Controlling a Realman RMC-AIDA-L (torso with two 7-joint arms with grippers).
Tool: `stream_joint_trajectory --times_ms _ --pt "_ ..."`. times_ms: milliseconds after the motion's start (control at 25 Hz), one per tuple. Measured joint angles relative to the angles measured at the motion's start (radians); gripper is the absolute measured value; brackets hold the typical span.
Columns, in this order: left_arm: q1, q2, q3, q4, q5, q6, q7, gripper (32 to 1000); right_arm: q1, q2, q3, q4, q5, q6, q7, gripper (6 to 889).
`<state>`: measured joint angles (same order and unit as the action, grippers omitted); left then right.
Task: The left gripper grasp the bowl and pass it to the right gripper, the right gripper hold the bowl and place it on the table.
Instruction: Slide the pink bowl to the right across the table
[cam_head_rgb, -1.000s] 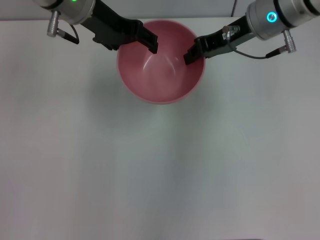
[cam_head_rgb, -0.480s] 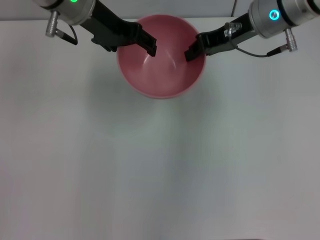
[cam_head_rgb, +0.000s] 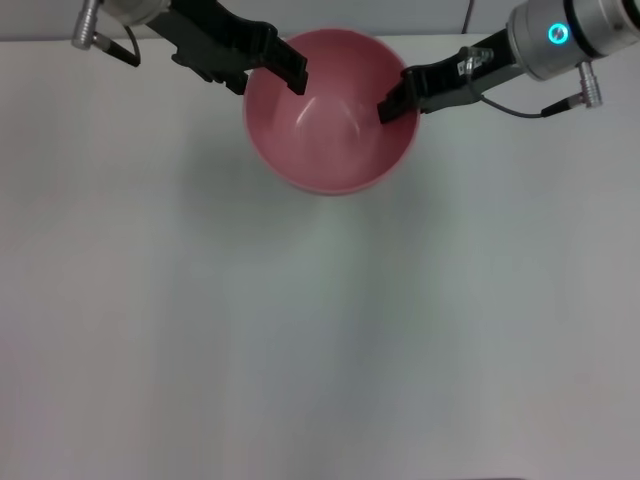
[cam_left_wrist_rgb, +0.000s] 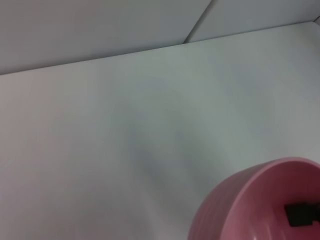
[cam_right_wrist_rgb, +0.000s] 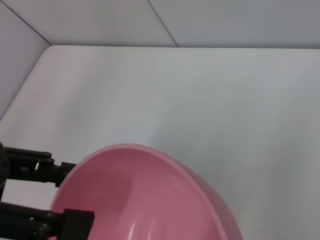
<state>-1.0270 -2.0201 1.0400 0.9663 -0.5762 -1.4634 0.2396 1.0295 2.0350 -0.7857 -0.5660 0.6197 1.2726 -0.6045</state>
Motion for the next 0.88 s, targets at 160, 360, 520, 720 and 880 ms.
stream_joint_trajectory --times_ms 160,360,520,720,880 --pt "-0.004 0.0019 -0.004 0.016 0.03 -0.019 -0.004 803 -0.01 -0.008 0.014 0.003 0.0 0.006 0.001 130" --pt "-0.005 0.0071 -0.007 0.07 0.064 -0.046 -0.015 803 -0.027 -0.02 0.021 0.004 0.0 0.009 0.008 129" --pt "-0.005 0.0241 -0.008 0.081 0.074 -0.058 -0.026 803 -0.038 -0.027 0.023 0.004 0.0 0.018 0.015 128" --pt "-0.003 0.0491 -0.009 0.082 0.076 -0.069 -0.042 803 -0.054 -0.036 0.039 0.004 0.001 0.026 0.016 128" --pt "-0.003 0.0615 -0.009 0.082 0.076 -0.082 -0.052 804 -0.062 -0.04 0.045 0.003 0.0 0.033 0.017 128"
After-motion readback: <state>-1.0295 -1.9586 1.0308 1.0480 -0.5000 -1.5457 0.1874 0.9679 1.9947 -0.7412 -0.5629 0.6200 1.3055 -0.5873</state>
